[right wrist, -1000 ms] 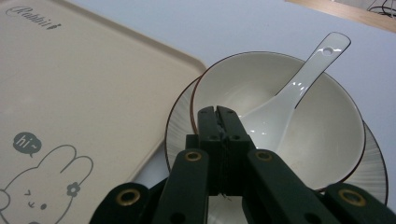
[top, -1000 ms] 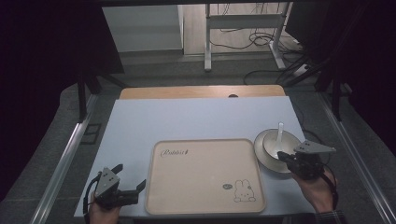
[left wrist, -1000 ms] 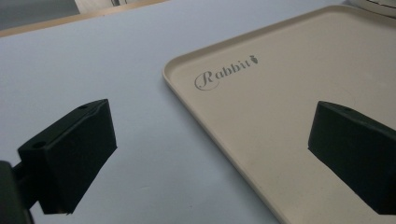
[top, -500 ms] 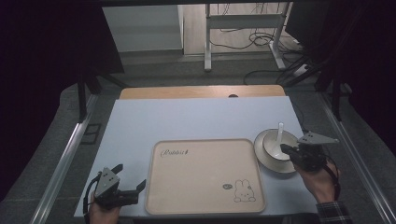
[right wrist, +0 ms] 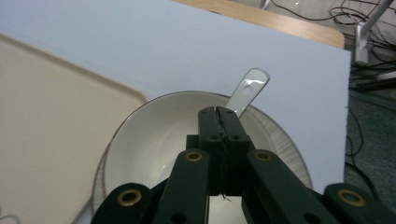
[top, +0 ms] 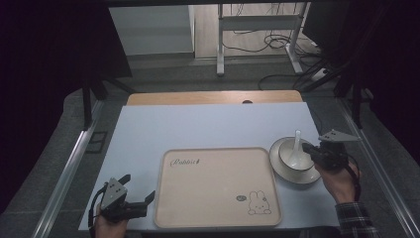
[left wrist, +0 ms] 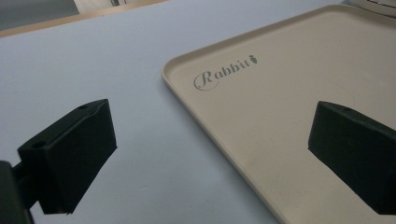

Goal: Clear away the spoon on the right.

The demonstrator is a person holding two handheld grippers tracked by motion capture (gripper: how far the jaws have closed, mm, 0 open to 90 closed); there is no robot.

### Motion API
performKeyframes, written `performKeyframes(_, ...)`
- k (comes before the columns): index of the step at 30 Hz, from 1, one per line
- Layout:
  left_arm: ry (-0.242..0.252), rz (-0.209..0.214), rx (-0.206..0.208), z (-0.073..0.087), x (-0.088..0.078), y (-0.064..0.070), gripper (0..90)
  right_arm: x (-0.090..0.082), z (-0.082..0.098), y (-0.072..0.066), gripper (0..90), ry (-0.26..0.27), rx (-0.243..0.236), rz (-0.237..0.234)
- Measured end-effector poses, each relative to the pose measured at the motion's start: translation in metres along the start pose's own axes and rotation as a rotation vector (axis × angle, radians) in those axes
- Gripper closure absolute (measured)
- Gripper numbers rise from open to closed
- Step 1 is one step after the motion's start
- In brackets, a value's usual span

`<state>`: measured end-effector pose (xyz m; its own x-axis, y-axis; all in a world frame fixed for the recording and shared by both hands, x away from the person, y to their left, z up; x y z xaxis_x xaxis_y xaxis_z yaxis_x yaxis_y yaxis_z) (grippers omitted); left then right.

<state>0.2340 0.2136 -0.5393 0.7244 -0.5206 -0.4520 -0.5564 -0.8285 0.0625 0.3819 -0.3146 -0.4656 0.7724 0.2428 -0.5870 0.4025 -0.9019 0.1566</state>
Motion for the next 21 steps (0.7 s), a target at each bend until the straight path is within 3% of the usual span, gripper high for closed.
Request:
performKeyframes(8,-0.001,0.0,0.001,0.0,0.0,0.0,0.7,0.015,-0.009,0.012,89.9,-0.023,-0.012,0.058)
performKeyframes(21,-0.003,0.001,0.0,0.0,0.0,0.0,0.7,0.044,-0.012,0.026,89.9,-0.076,0.015,0.131)
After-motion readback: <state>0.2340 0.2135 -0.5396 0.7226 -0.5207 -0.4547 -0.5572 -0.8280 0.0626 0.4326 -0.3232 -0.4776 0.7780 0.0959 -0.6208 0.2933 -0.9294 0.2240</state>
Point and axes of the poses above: each handheld gripper's, and its own axes: x roughly forward along the jaws, z roughly out of its underside, y roughly to its right, the point moved 6 cm from there along x, roughly forward along the jaws, and after that the axes turned 7 degrees about z, right-handed, at the moved point
